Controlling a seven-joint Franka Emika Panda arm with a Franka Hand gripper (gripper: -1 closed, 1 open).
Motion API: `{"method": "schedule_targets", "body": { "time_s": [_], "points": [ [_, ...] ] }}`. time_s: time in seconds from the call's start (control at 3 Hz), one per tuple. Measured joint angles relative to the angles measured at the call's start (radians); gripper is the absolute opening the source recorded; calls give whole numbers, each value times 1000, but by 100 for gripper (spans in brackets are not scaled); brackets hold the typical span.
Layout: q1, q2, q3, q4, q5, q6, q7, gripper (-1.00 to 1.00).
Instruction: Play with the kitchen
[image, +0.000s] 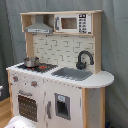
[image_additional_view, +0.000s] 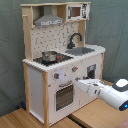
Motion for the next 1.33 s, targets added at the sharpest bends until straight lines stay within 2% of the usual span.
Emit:
{"method": "schedule_targets", "body": {
  "time_s": [0.33,0.67,1.0,1.33],
  "points": [
    [6,0,5,35,-1,-18,-94,100],
    [33,0,22,43,-1,-54,-190,100],
    [-31,1,53,39,-1,-3,-242,100],
    [-98,1,52,42,-1,70,-261,100]
  ]
}}
